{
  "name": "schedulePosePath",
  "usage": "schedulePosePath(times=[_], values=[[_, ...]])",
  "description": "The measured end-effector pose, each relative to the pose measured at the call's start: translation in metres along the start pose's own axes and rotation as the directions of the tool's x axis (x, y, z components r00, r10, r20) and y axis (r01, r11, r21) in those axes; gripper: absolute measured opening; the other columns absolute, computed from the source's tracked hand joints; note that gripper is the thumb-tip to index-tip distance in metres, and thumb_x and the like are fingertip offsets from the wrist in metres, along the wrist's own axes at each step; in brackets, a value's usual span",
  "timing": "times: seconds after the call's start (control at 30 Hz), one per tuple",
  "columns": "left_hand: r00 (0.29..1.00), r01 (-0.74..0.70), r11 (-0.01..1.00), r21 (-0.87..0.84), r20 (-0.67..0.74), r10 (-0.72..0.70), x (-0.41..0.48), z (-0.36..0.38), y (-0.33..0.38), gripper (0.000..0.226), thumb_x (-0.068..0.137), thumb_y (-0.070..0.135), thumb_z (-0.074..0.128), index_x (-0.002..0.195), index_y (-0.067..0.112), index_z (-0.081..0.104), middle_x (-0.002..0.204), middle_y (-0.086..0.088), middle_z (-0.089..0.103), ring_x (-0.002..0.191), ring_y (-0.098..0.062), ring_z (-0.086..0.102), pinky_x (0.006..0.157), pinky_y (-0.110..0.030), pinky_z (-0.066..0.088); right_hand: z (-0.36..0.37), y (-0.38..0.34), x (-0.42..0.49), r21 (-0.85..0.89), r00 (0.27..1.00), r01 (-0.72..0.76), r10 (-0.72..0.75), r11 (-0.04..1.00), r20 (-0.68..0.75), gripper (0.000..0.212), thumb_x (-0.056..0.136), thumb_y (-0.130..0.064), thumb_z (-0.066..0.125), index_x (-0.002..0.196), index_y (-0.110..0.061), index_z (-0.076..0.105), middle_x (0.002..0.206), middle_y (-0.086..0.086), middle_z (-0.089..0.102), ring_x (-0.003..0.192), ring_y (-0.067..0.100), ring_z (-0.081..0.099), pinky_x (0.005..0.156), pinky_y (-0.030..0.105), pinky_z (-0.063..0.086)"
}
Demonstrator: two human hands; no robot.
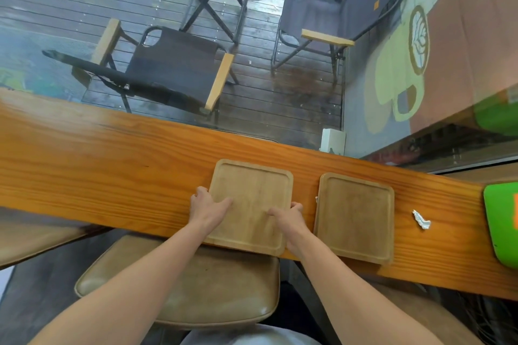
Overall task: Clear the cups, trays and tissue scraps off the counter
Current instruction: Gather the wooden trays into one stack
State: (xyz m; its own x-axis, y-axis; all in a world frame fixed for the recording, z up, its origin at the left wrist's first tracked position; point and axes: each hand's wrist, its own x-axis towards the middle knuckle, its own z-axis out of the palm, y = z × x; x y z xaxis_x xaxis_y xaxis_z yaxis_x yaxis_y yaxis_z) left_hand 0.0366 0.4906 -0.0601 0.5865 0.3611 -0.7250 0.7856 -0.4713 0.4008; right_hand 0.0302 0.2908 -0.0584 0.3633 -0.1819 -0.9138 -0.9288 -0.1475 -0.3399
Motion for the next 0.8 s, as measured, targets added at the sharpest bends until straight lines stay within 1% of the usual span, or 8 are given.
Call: schedulePosePath(times=[0.1, 0.23, 0.37, 0.53, 0.57, 0.63, 0.7, 0.8], values=[[0.998, -0.029, 0.993, -0.117, 0.046, 0.035, -0.003, -0.004, 0.002, 0.064, 0.081, 0.043, 0.074, 0.123, 0.014, 0.036, 0.114, -0.006, 0.057, 0.095, -0.022, 0.057, 0.069, -0.031, 0.048, -0.003, -0.004, -0.008, -0.027, 0.999, 0.049, -0.048, 0.998, 0.014, 0.073, 0.089, -0.027, 0.070, 0.145, -0.021, 0.023, 0.130, 0.006, 0.053, 0.110, 0.026, 0.058, 0.090, 0.043, 0.054], [0.990, -0.117, 0.984, -0.135, 0.064, 0.126, -0.012, -0.008, 0.014, 0.058, 0.082, 0.042, 0.075, 0.117, 0.018, 0.036, 0.100, 0.001, 0.054, 0.087, -0.018, 0.058, 0.060, -0.027, 0.048, -0.019, -0.011, -0.022, 0.010, 0.996, 0.093, -0.093, 0.996, -0.014, 0.073, 0.086, -0.027, 0.075, 0.143, -0.016, 0.030, 0.132, 0.008, 0.055, 0.114, 0.029, 0.058, 0.097, 0.048, 0.052], [0.966, -0.226, 0.964, -0.138, 0.098, 0.240, -0.026, 0.003, 0.040, 0.049, 0.084, 0.041, 0.072, 0.113, 0.020, 0.039, 0.099, 0.003, 0.057, 0.084, -0.016, 0.058, 0.058, -0.026, 0.046, -0.050, -0.017, -0.037, 0.052, 0.989, 0.139, -0.135, 0.989, -0.065, 0.067, 0.086, -0.027, 0.074, 0.139, -0.017, 0.034, 0.128, 0.007, 0.057, 0.111, 0.028, 0.059, 0.095, 0.048, 0.053], [0.937, -0.297, 0.945, -0.137, 0.149, 0.316, -0.053, 0.033, 0.080, 0.045, 0.084, 0.040, 0.071, 0.112, 0.020, 0.041, 0.098, 0.004, 0.057, 0.080, -0.012, 0.058, 0.055, -0.024, 0.045, -0.105, -0.014, -0.051, 0.095, 0.976, 0.184, -0.170, 0.978, -0.138, 0.066, 0.087, -0.026, 0.073, 0.140, -0.013, 0.035, 0.121, 0.006, 0.058, 0.096, 0.021, 0.060, 0.069, 0.035, 0.052], [0.931, -0.308, 0.943, -0.129, 0.161, 0.327, -0.058, 0.040, 0.086, 0.045, 0.085, 0.040, 0.070, 0.113, 0.020, 0.041, 0.100, 0.003, 0.058, 0.082, -0.014, 0.059, 0.055, -0.024, 0.045, -0.115, -0.012, -0.052, 0.106, 0.975, 0.185, -0.169, 0.977, -0.147, 0.066, 0.087, -0.026, 0.073, 0.140, -0.012, 0.036, 0.120, 0.005, 0.058, 0.095, 0.020, 0.060, 0.069, 0.035, 0.051], [0.922, -0.329, 0.938, -0.106, 0.177, 0.343, -0.068, 0.056, 0.096, 0.046, 0.085, 0.040, 0.070, 0.115, 0.019, 0.041, 0.103, 0.002, 0.058, 0.089, -0.019, 0.060, 0.057, -0.024, 0.045, -0.136, -0.006, -0.052, 0.124, 0.973, 0.188, -0.167, 0.974, -0.159, 0.069, 0.089, -0.025, 0.071, 0.144, -0.010, 0.033, 0.127, 0.009, 0.058, 0.106, 0.026, 0.061, 0.085, 0.044, 0.055], [0.917, -0.337, 0.937, -0.096, 0.191, 0.350, -0.077, 0.072, 0.106, 0.046, 0.086, 0.040, 0.069, 0.116, 0.020, 0.040, 0.104, 0.002, 0.057, 0.091, -0.020, 0.060, 0.059, -0.025, 0.046, -0.157, -0.001, -0.051, 0.127, 0.971, 0.191, -0.168, 0.973, -0.170, 0.077, 0.090, -0.026, 0.069, 0.151, -0.009, 0.026, 0.140, 0.013, 0.052, 0.121, 0.031, 0.056, 0.102, 0.050, 0.049], [0.916, -0.334, 0.937, -0.102, 0.199, 0.348, -0.091, 0.100, 0.119, 0.043, 0.087, 0.039, 0.069, 0.112, 0.021, 0.040, 0.101, 0.003, 0.057, 0.082, -0.013, 0.057, 0.055, -0.023, 0.044, -0.190, 0.006, -0.043, 0.142, 0.969, 0.203, -0.178, 0.969, -0.171, 0.086, 0.091, -0.028, 0.067, 0.157, -0.011, 0.014, 0.154, 0.013, 0.039, 0.137, 0.033, 0.043, 0.112, 0.050, 0.039]])
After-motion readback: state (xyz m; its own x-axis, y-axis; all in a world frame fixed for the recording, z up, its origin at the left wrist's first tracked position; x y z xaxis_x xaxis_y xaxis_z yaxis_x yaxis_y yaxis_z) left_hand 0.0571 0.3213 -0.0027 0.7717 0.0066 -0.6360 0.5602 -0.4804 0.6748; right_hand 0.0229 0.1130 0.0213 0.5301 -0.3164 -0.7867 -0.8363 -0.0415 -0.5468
